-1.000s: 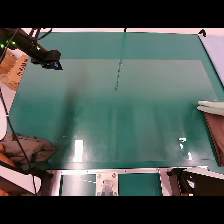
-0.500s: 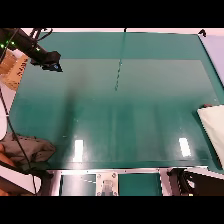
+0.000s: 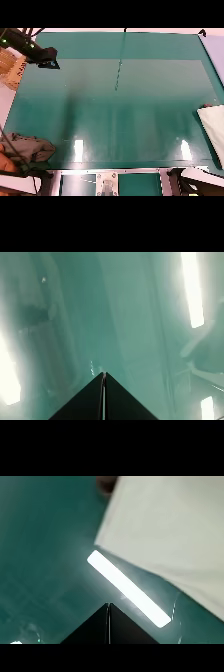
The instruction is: Fold the shirts.
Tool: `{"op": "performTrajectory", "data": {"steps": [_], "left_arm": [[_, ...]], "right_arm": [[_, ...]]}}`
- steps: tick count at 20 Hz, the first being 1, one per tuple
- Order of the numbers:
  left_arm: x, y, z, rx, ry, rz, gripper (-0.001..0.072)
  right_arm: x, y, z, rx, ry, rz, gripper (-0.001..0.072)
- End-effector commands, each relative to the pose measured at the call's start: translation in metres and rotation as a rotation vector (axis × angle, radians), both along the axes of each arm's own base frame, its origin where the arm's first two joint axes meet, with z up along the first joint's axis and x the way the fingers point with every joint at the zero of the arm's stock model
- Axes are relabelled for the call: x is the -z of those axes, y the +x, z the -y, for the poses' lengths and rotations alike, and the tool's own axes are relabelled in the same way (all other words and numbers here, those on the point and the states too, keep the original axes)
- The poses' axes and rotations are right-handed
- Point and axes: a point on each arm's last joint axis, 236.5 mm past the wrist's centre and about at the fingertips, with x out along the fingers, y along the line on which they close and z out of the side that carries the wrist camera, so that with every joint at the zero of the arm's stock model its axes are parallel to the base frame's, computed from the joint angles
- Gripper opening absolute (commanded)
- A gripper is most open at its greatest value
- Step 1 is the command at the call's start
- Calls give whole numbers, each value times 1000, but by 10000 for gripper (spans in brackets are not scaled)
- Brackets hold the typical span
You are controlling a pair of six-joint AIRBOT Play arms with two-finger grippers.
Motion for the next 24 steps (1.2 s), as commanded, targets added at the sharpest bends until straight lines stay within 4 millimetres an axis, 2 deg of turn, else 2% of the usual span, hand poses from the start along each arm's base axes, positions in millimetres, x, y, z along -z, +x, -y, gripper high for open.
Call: {"op": "performTrajectory", "data": {"steps": [1,3,5,7,9,11,13,21,24], "left_arm": [[5,-48,-4,-45,4,-38,26],[25,-87,-4,-81,-5,-63,26],[54,-127,-5,-123,-13,-103,26],[80,-158,-5,-136,-12,-144,27],[97,-176,-5,-136,-9,-185,27],[103,-181,-5,-136,-7,-206,28],[103,-175,-6,-144,-10,-188,28],[101,-160,-7,-168,-16,-125,28],[101,-160,-7,-167,-16,-126,28]], "right_arm": [[11,42,-101,-318,-7,45,10],[29,35,-153,-429,-14,55,10],[48,23,-196,-522,-12,53,10],[59,18,-225,-598,-17,61,11],[60,24,-242,-648,-32,87,11],[60,24,-252,-677,-32,92,11],[60,23,-259,-691,-23,88,11],[60,22,-259,-692,-24,87,11],[60,22,-259,-692,-24,87,11]]}}
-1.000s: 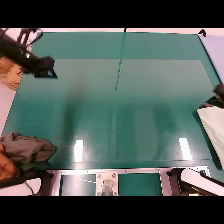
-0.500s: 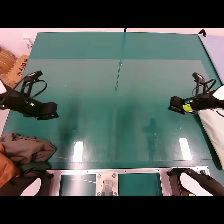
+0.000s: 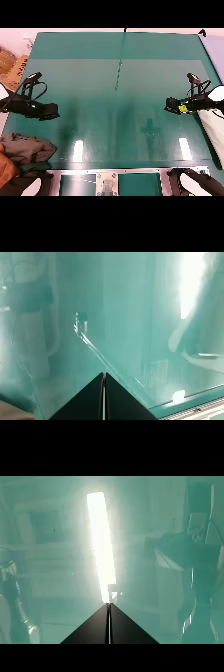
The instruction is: Fold the shirts.
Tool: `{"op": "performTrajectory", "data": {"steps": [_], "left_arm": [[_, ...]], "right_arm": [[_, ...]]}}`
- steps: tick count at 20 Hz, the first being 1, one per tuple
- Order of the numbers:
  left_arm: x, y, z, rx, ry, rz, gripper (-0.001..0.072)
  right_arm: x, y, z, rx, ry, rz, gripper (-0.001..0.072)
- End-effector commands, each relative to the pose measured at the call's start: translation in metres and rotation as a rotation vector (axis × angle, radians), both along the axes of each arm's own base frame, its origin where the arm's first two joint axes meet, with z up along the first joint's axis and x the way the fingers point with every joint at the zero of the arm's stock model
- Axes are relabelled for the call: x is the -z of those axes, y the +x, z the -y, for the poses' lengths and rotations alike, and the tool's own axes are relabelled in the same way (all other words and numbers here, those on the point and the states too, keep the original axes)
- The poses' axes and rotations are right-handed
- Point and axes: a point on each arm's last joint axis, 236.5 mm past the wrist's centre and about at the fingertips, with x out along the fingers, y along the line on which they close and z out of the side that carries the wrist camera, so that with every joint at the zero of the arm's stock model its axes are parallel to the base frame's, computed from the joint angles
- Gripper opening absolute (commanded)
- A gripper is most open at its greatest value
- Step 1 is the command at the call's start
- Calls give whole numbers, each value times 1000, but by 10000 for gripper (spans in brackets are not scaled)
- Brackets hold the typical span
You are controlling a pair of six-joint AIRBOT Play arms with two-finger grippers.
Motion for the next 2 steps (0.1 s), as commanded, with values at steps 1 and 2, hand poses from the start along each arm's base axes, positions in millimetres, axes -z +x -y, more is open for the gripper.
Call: {"op": "performTrajectory", "data": {"steps": [1,2], "left_arm": [[0,3,-1,-5,1,11,28],[0,3,-1,-5,1,11,28]], "right_arm": [[0,0,-1,-1,1,1,11],[0,0,-1,-1,1,1,11]]}}
